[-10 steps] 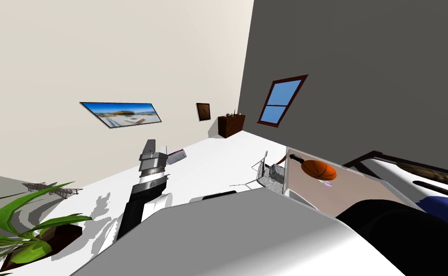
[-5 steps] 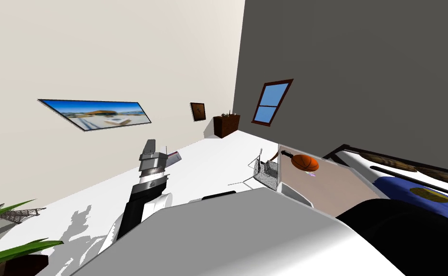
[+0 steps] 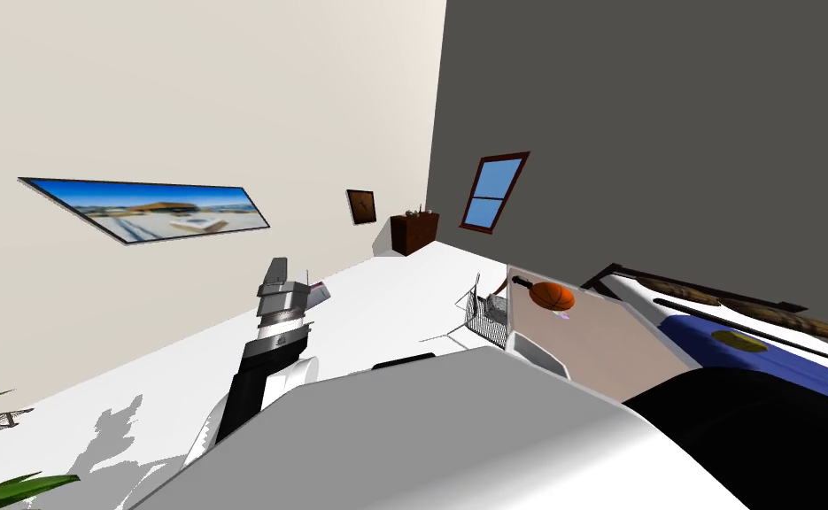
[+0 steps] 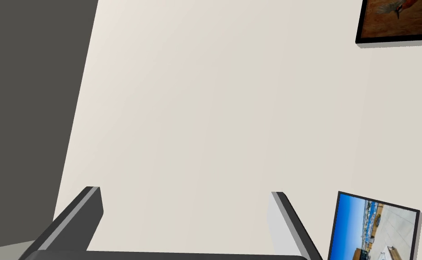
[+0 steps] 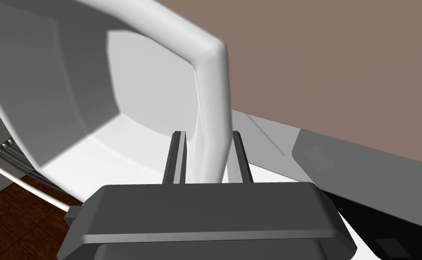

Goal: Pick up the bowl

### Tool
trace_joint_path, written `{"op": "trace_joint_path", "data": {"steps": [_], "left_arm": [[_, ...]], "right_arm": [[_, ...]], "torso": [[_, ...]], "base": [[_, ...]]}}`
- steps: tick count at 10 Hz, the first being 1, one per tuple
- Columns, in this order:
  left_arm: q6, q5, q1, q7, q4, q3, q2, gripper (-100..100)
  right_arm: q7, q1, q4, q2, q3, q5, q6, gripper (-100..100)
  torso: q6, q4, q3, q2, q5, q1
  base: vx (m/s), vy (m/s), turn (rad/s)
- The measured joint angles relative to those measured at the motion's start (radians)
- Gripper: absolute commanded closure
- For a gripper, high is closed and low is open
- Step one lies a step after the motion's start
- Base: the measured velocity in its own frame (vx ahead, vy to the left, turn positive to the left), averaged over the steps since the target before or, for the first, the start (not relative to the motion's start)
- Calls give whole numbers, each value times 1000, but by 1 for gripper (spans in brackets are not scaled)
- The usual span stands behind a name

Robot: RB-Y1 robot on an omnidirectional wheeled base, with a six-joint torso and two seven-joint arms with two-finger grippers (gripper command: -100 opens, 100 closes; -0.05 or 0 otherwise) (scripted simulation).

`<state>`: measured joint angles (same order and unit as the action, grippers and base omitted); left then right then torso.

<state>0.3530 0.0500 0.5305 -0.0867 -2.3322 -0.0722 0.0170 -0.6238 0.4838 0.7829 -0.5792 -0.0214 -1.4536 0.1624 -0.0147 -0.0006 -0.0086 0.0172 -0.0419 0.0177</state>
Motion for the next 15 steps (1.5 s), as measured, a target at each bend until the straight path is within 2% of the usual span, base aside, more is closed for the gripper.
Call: {"op": "trace_joint_path", "data": {"steps": [1, 3, 4, 5, 6, 7, 8, 9, 10, 11, 12, 13, 14, 15], "left_arm": [[0, 0, 0, 0, 0, 0, 0, 0], [0, 0, 0, 0, 0, 0, 0, 0], [0, 0, 0, 0, 0, 0, 0, 0], [0, 0, 0, 0, 0, 0, 0, 0], [0, 0, 0, 0, 0, 0, 0, 0], [0, 0, 0, 0, 0, 0, 0, 0], [0, 0, 0, 0, 0, 0, 0, 0], [0, 0, 0, 0, 0, 0, 0, 0], [0, 0, 0, 0, 0, 0, 0, 0], [0, 0, 0, 0, 0, 0, 0, 0], [0, 0, 0, 0, 0, 0, 0, 0], [0, 0, 0, 0, 0, 0, 0, 0], [0, 0, 0, 0, 0, 0, 0, 0], [0, 0, 0, 0, 0, 0, 0, 0]], "right_arm": [[-23, -20, -19, 2, 7, 37, 5, 100], [-1, -24, -14, -11, 52, 38, -2, 100], [42, -47, -17, -57, 127, 41, -18, 100], [-13, -83, -64, -48, 117, 84, -4, 100], [-30, -92, -64, -63, 154, 109, -4, 100], [-32, -95, -62, -65, 168, 135, -6, 100], [-50, -98, -68, -60, 160, 152, -2, 100], [-30, -117, -66, -99, 228, 169, -14, 100], [-56, -148, -102, -102, 237, 200, -5, 100], [-118, -170, -138, -92, 216, 237, 15, 100], [-119, -168, -123, -105, 249, 262, 9, 100], [-135, -196, -144, -127, 284, 291, 6, 100], [-140, -218, -153, -153, 336, 318, 0, 100], [-154, -236, -169, -156, 353, 347, 2, 100]], "torso": [[-1, 0, 0, 0, -1, 1], [-2, 0, 0, 1, -4, 3], [-1, -1, -1, 1, -2, 1], [-2, -1, -1, 1, -5, 0], [-4, -1, -1, 2, -7, 1], [-4, 0, -1, 2, -8, 2], [-4, -1, -2, 3, -9, 2], [-2, -2, -2, 3, -8, 0], [-4, -1, -2, 3, -9, -1], [-6, -1, -2, 4, -10, 0], [-6, 0, -2, 4, -11, 1], [-4, -1, -3, 4, -9, 0], [-6, -1, -2, 4, -9, -2], [-7, 0, -2, 4, -9, -2]], "base": [[-4, 1, 24], [-2, 15, -136], [-14, 40, -159], [-10, 20, 21], [-2, 10, 26], [0, 0, 0], [-3, 36, -292], [-15, 50, -155], [-13, 22, 15], [-3, 3, 31], [-5, 35, -237], [-11, 46, -193], [-12, 24, -2], [-5, 3, 41]]}}
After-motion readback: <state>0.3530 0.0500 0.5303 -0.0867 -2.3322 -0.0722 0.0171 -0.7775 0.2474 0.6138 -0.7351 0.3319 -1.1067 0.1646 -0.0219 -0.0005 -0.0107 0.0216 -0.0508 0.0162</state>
